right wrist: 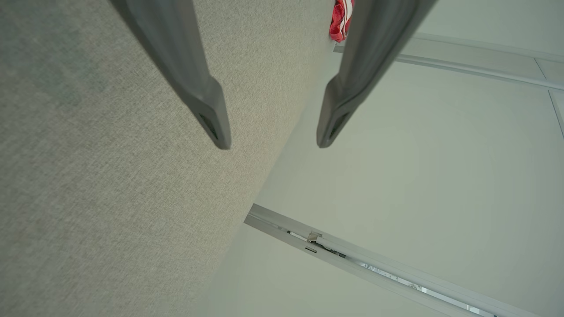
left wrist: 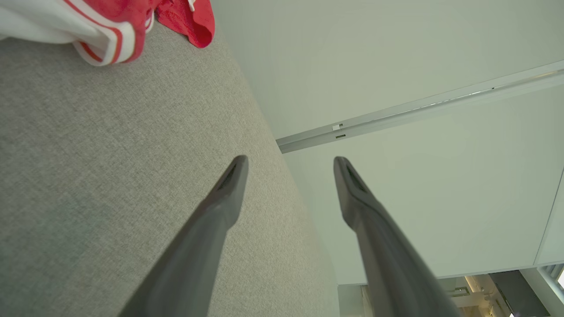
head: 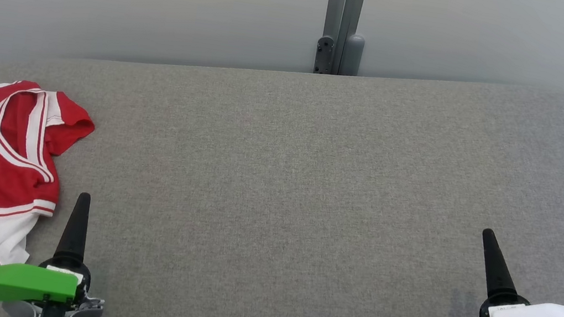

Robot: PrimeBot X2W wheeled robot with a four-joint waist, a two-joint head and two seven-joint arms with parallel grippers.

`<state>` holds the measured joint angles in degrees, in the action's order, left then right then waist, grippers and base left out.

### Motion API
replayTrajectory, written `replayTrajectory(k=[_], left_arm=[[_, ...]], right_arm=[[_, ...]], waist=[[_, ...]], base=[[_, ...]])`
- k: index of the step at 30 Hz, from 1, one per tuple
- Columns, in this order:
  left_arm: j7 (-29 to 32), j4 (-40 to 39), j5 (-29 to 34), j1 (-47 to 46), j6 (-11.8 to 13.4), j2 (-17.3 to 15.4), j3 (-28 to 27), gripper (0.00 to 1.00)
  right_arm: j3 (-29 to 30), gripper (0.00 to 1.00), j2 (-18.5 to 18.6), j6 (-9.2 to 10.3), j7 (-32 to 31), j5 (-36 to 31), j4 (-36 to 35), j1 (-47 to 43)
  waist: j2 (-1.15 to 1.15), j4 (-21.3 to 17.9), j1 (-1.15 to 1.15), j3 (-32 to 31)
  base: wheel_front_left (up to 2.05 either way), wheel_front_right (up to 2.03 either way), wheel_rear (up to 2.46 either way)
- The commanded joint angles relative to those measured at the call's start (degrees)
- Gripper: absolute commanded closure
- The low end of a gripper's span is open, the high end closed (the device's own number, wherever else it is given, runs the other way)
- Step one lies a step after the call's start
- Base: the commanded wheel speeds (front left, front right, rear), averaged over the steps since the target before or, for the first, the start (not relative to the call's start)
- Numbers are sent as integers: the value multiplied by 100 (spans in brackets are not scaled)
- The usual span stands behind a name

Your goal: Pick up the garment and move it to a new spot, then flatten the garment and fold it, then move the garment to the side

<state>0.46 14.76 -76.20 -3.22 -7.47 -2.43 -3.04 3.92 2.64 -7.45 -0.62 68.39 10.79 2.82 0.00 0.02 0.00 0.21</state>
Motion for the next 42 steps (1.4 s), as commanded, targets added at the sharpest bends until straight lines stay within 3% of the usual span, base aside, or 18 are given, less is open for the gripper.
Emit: replayTrajectory(k=[1, 14, 42], left_arm=[[-58, -117, 313, -37, -1, -37, 31, 0], [-337, -129, 1990, 73, 4, -42, 145, 0], [-834, -259, 4304, 278, 5, -53, 203, 0]], right_arm=[[-41, 0, 73, -2, 69, -342, -160, 39], [-155, 0, 157, -3, 352, -2000, -329, -65], [-205, 0, 167, -3, 853, -4257, -402, -245]], waist=[[0, 2, 0, -2], [0, 2, 0, -17], [0, -1, 0, -24]], base=[[0, 0, 0], [0, 0, 0], [0, 0, 0]])
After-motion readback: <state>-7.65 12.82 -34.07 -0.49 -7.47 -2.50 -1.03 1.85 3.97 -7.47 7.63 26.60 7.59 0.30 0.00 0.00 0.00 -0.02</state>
